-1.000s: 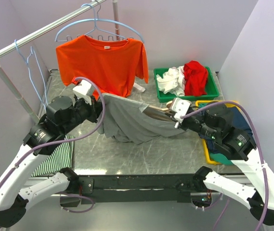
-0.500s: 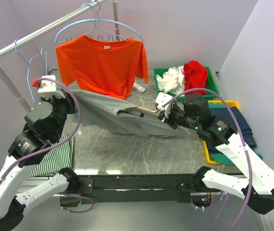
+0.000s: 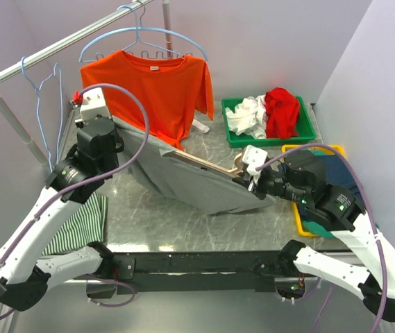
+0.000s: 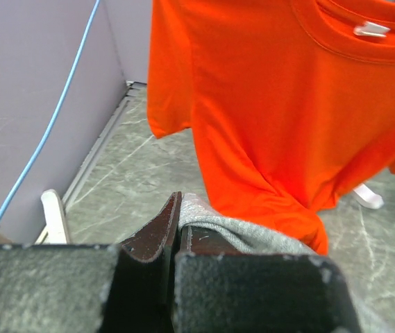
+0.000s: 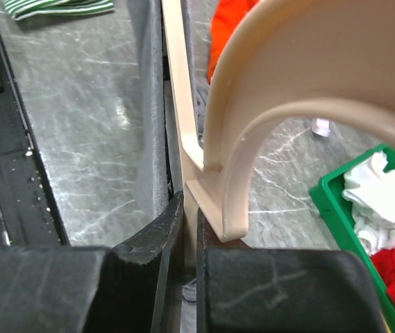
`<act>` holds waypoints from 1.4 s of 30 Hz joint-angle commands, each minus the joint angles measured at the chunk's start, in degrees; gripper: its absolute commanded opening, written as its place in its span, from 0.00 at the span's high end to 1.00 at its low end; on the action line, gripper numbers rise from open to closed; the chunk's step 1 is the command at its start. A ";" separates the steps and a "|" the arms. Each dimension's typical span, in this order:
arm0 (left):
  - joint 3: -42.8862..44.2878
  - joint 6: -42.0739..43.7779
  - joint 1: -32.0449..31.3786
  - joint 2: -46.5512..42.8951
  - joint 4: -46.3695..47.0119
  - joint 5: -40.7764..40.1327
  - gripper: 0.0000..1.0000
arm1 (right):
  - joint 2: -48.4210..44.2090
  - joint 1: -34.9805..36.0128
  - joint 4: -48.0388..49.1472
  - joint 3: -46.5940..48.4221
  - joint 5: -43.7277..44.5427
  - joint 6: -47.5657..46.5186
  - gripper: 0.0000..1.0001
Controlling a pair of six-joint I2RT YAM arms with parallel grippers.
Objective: Remove the t-shirt from the hanger
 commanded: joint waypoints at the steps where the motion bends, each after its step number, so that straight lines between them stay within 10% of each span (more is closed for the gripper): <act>1: 5.00 0.88 3.99 0.47 4.11 -4.69 0.99 | -0.02 2.08 -0.23 -0.55 1.37 1.44 1.00; 22: 9.68 2.48 15.95 4.78 2.80 2.69 0.99 | -7.38 6.74 3.01 -2.39 8.23 1.36 1.00; 36: -0.09 3.34 14.20 -0.76 1.04 56.36 0.99 | -5.02 6.83 24.09 -5.29 12.81 5.92 1.00; 42: -4.03 4.31 7.87 -3.56 4.55 62.19 0.91 | -1.42 6.75 35.97 -6.62 14.56 8.03 1.00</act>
